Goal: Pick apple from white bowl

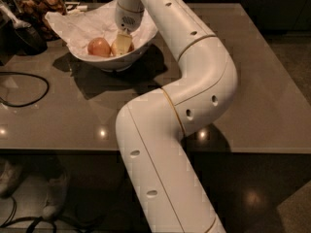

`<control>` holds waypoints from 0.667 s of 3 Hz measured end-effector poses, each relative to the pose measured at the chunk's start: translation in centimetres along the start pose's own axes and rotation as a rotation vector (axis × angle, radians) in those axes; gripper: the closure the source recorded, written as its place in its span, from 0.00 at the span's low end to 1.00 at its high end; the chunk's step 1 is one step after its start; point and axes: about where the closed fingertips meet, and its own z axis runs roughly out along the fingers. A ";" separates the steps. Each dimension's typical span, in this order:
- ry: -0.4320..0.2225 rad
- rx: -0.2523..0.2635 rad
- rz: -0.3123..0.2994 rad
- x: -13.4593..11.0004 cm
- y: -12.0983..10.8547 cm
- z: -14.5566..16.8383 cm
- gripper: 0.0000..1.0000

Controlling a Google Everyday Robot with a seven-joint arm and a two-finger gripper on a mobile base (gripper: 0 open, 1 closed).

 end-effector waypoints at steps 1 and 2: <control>0.000 0.000 0.000 0.0 0.0 0.0 1.00; -0.026 0.026 -0.003 -0.7 -0.5 -0.4 1.00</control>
Offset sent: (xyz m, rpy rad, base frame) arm -0.0173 0.0032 0.0144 0.0446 -0.0338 0.0047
